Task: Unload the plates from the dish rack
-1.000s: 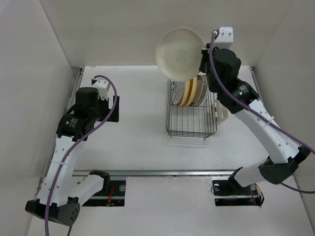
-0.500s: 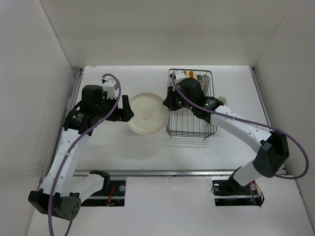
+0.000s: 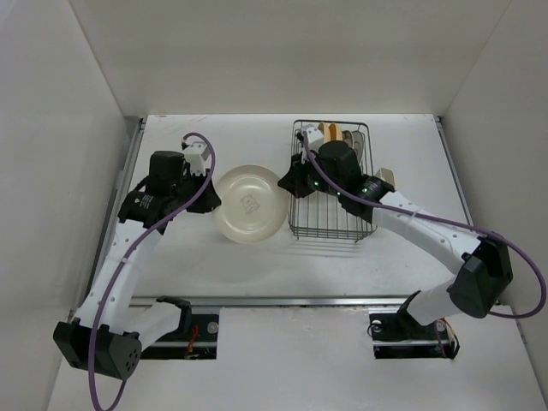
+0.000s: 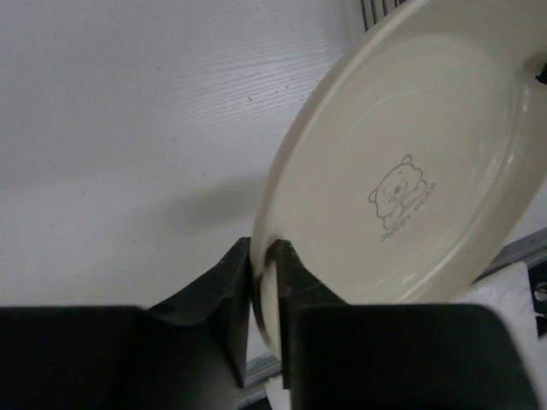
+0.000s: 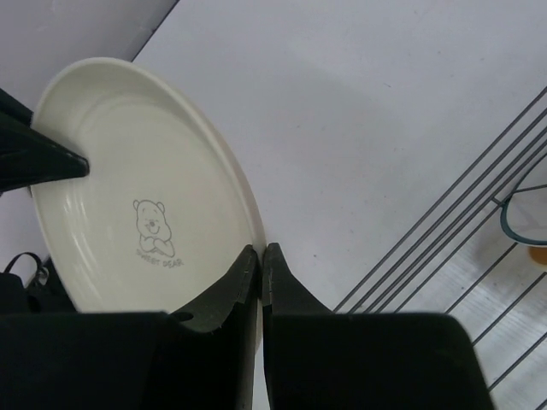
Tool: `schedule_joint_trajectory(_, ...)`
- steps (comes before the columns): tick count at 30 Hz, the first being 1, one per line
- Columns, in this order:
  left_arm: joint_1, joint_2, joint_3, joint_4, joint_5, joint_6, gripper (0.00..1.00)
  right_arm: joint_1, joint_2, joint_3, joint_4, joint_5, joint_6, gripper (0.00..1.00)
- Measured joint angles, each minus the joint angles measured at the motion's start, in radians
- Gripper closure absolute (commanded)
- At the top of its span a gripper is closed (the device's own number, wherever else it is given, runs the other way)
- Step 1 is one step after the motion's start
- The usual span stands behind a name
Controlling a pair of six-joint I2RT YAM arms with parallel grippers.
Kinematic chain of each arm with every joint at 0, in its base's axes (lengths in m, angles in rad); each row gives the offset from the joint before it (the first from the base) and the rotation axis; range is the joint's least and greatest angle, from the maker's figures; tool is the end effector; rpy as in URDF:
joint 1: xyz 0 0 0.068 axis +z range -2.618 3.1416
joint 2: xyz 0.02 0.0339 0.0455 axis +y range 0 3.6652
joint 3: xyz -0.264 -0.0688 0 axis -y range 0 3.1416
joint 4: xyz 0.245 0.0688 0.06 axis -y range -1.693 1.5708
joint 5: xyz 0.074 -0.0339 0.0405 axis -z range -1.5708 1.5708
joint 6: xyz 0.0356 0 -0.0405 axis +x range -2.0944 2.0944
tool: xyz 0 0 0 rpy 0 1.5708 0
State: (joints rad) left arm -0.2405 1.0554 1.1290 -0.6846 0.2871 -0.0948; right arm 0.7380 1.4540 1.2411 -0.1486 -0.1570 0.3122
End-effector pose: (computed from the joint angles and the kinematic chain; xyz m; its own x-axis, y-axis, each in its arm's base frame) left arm 0.2097 -0.0618 0.3590 -0.5976 0.0531 -0.8000 0.3989 0.8852 -0.2393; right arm 0.2504 0.2352 0.3440 -0.4864 -0.0322 -0.8732 -0.6550 0.6748 0.3399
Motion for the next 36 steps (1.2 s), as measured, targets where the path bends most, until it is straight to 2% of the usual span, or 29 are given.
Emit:
schedule_joint_trajectory(6,0.005,-0.006,0.0,-0.019,0.016,-0.037,1.0,-0.002,0.015,-0.007,-0.002,0.02,-0.01,0.99)
schedule_joint_trajectory(7,0.005,-0.006,0.0,-0.023,0.016,-0.043,1.0,-0.002,0.022,-0.004,-0.005,0.02,-0.009,0.94)
schedule_joint_trajectory(8,0.005,-0.005,0.0,-0.028,0.015,-0.047,1.0,0.0,0.032,0.006,-0.016,0.023,-0.009,0.84)
schedule_joint_trajectory(10,0.005,-0.005,0.0,-0.037,0.012,-0.057,1.0,0.002,0.057,0.038,-0.039,0.037,-0.004,0.77)
schedule_joint_trajectory(12,0.007,-0.002,0.005,-0.046,0.0,-0.065,1.0,0.003,0.08,0.085,-0.066,0.064,0.009,0.56)
schedule_joint_trajectory(13,0.007,0.002,0.008,-0.053,-0.006,-0.071,1.0,0.003,0.087,0.106,-0.071,0.081,0.016,0.38)
schedule_joint_trajectory(16,0.01,0.023,0.023,-0.067,-0.037,-0.084,1.0,0.003,0.091,0.16,-0.09,0.154,0.035,0.25)
schedule_joint_trajectory(20,0.04,0.051,0.027,-0.067,-0.072,-0.09,1.0,0.003,0.091,0.229,-0.149,0.314,0.072,0.2)
schedule_joint_trajectory(27,0.141,0.22,0.024,-0.036,-0.086,-0.067,1.0,-0.04,0.089,0.37,-0.33,0.621,0.138,0.2)
schedule_joint_trajectory(34,0.153,0.344,-0.035,0.078,-0.08,-0.011,1.0,-0.24,0.085,0.381,-0.454,0.721,0.188,0.2)
schedule_joint_trajectory(36,0.158,0.392,-0.033,0.09,-0.078,-0.005,1.0,-0.285,0.085,0.375,-0.472,0.726,0.201,0.23)
